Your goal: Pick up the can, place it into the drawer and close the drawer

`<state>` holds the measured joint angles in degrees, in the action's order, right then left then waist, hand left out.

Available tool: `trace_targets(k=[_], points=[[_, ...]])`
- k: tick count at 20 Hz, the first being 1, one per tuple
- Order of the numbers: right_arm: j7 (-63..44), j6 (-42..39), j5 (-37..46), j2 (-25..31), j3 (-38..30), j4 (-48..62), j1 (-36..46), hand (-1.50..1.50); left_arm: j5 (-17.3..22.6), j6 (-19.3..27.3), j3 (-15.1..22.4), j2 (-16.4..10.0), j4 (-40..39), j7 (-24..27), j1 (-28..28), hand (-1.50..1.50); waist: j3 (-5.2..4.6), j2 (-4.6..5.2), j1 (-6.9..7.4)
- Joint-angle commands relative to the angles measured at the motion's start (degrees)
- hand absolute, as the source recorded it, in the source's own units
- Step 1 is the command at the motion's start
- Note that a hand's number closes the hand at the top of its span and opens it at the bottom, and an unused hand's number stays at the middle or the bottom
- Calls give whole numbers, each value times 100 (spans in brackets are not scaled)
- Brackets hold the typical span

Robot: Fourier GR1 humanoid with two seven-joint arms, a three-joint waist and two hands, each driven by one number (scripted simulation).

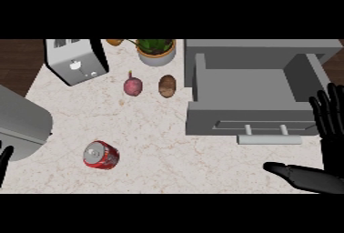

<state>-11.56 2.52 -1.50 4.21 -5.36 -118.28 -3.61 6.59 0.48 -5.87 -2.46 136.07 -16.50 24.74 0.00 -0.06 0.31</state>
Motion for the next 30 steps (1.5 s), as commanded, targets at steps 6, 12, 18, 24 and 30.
trace_targets(k=[6,12,18,24,30], points=[[9,-213,-197,5,-130,-291,-370,-150,-415,-40,304,237,-462,33,-240,-150,-1,1,-35],[-19,-203,-238,179,-425,227,209,-150,-641,145,413,243,-808,-37,-354,-150,0,5,-12],[324,-399,-158,-48,-222,-472,-709,-150,-1136,867,1290,245,-1831,1050,-114,-150,-1,-1,-35],[-184,-378,-301,23,-388,-714,-577,-150,-1030,930,886,245,-2937,1616,-561,-150,-1,3,-41],[-117,-420,-467,118,-734,-568,-355,-150,-781,970,568,235,-3843,2348,-662,-150,-1,5,-30]])
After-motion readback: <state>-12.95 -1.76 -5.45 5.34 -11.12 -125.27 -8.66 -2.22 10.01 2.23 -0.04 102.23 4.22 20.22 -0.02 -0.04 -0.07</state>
